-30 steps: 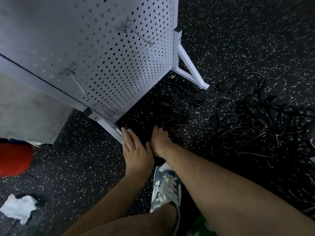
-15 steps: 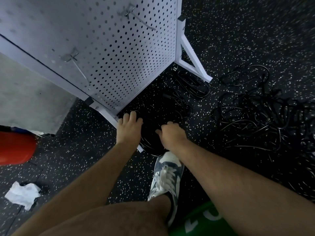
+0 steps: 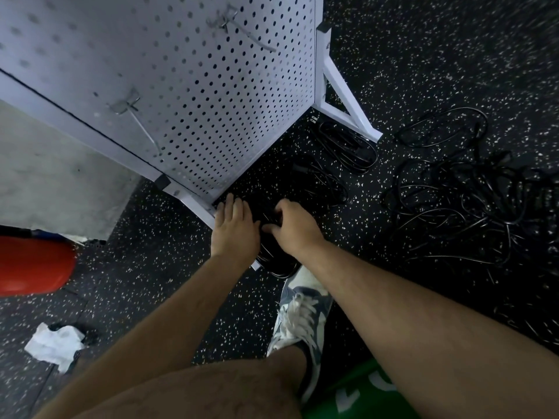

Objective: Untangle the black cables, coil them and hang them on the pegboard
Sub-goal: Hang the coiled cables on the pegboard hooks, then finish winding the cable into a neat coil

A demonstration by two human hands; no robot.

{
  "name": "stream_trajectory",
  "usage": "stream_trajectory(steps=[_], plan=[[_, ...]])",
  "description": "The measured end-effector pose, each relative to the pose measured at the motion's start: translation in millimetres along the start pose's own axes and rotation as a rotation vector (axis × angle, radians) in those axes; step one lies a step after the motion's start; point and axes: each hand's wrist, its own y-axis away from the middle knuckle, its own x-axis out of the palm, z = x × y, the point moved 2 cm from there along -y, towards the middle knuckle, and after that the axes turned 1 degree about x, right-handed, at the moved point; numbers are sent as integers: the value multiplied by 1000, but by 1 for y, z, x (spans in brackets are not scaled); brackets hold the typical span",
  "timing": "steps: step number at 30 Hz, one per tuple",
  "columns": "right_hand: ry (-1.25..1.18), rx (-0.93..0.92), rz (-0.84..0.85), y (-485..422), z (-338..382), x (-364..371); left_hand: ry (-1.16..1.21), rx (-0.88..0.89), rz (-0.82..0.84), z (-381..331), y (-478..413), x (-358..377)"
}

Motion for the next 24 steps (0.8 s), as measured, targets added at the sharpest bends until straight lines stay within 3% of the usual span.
stream_trajectory(steps=[2, 5, 9, 12, 18, 24], plan=[[121, -59, 22, 7, -4, -6, 65, 9, -86, -4, 6, -2], [255, -97, 85, 23, -10, -19, 175, 196, -253, -31, 14, -11], [331, -68, 57, 49, -24, -57, 287, 398, -276, -78, 18, -26], [459, -21, 35, 75, -41, -94, 298, 494, -241, -118, 19, -38], [545, 278, -44, 149, -137, -182, 292, 835, 19, -269, 28, -70], [602, 578, -28, 222, -228, -210, 157, 976, 210, -372, 51, -52]])
